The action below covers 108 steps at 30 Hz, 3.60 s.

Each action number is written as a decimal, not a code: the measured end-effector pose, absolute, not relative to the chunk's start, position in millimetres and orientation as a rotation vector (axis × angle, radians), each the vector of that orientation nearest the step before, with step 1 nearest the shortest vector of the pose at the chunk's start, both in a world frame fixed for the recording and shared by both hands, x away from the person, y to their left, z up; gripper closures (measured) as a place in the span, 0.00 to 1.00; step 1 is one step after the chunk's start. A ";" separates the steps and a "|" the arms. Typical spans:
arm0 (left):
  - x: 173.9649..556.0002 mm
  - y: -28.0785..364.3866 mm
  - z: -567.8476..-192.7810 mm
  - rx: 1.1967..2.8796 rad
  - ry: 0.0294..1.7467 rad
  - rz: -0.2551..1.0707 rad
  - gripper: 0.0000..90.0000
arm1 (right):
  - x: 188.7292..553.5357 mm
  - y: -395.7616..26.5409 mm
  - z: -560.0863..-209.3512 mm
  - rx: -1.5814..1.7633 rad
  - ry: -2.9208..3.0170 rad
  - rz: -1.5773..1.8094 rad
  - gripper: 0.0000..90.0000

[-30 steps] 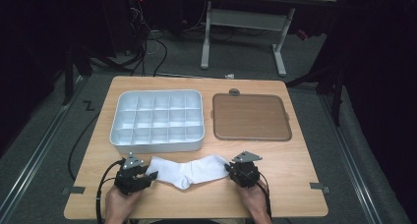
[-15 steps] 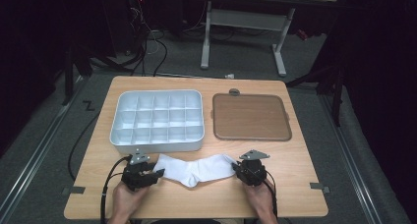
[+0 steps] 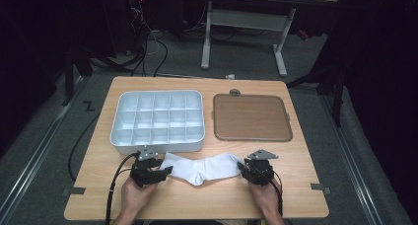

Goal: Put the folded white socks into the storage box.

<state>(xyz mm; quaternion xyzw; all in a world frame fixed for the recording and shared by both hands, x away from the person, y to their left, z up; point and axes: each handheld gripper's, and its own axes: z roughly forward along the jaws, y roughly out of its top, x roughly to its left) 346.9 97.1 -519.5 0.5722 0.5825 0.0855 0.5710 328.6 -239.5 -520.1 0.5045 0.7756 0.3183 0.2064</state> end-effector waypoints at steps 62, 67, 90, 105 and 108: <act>349.5 91.0 -532.4 1.358 1.429 0.174 0.90 | 326.4 -134.3 -528.1 1.029 2.443 1.024 0.86; 348.6 93.7 -529.1 1.343 1.419 0.142 0.90 | 326.9 -134.9 -528.1 1.033 2.446 1.030 0.86; 342.5 100.8 -491.6 1.299 1.342 0.066 0.91 | 324.0 -133.7 -530.3 1.050 2.429 1.057 0.86; 339.8 101.6 -467.5 1.279 1.291 0.079 0.90 | 328.3 -114.7 -528.5 1.003 2.467 1.031 0.86; 339.1 101.8 -463.5 1.281 1.274 0.096 0.90 | 329.1 -110.0 -529.1 0.993 2.466 1.039 0.86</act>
